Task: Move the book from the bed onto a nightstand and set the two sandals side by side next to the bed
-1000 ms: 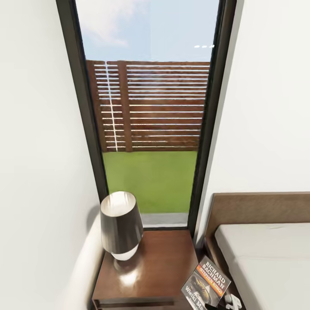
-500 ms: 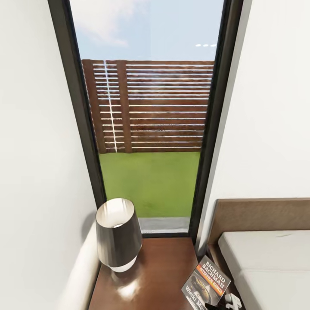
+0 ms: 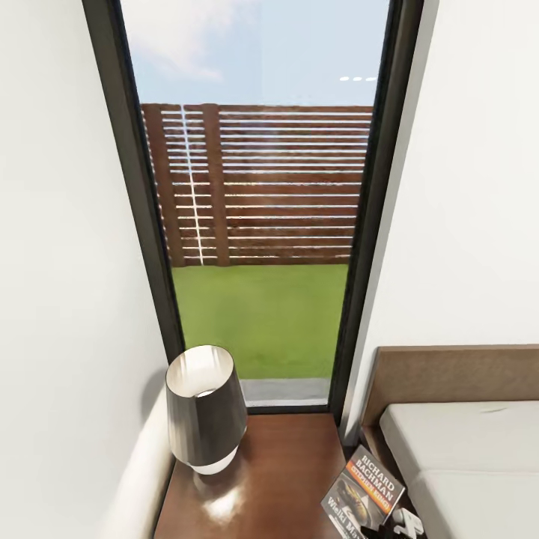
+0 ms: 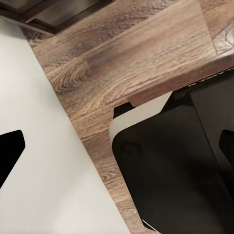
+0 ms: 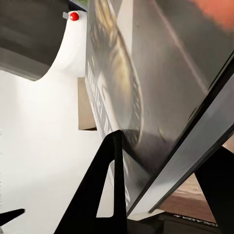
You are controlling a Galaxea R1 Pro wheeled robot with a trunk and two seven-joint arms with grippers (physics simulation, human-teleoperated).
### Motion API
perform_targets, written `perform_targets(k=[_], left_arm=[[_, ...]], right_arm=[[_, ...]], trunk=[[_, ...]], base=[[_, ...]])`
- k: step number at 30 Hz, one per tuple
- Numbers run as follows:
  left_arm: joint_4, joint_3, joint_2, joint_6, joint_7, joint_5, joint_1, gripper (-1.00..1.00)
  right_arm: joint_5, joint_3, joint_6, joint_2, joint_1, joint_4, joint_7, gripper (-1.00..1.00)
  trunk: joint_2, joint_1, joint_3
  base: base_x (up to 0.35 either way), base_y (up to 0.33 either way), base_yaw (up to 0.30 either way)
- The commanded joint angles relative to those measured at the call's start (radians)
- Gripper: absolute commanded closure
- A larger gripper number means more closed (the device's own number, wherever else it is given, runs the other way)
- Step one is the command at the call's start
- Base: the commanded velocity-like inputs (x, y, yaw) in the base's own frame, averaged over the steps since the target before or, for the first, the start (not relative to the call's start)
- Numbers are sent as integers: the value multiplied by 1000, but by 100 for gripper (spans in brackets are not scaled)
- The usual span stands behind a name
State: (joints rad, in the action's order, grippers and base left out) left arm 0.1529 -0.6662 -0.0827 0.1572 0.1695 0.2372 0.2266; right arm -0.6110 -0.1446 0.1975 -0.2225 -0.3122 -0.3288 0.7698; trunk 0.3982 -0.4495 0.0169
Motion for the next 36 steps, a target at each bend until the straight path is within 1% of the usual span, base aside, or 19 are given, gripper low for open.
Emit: perform_targets(k=[1, 20, 23, 29, 32, 36], left_arm=[[2, -9, 0, 5, 5, 10, 0, -100], [3, -8, -3, 5, 7, 10, 0, -100], [4, -8, -3, 5, 12, 10, 0, -100], [13, -8, -3, 5, 25, 10, 0, -100], [20, -7, -4, 5, 28, 10, 0, -100], [25, -7, -3, 5, 30, 10, 0, -100]], right_arm=[[-11, -4, 8, -1, -1, -1, 1, 100], [-11, -5, 14, 0, -1, -3, 13, 100], [-11, -5, 46, -1, -6, -3, 15, 100], [-1, -7, 162, 1, -44, -5, 15, 100], [1, -8, 194, 2, -70, -6, 12, 100], [3, -9, 214, 3, -104, -6, 10, 100]], trunk=[[2, -1, 2], [2, -1, 2], [2, -1, 2], [2, -1, 2], [2, -1, 2], [2, -1, 2]], base=[[1, 0, 0], [0, 0, 0], [0, 0, 0], [0, 0, 0], [0, 0, 0], [0, 0, 0]])
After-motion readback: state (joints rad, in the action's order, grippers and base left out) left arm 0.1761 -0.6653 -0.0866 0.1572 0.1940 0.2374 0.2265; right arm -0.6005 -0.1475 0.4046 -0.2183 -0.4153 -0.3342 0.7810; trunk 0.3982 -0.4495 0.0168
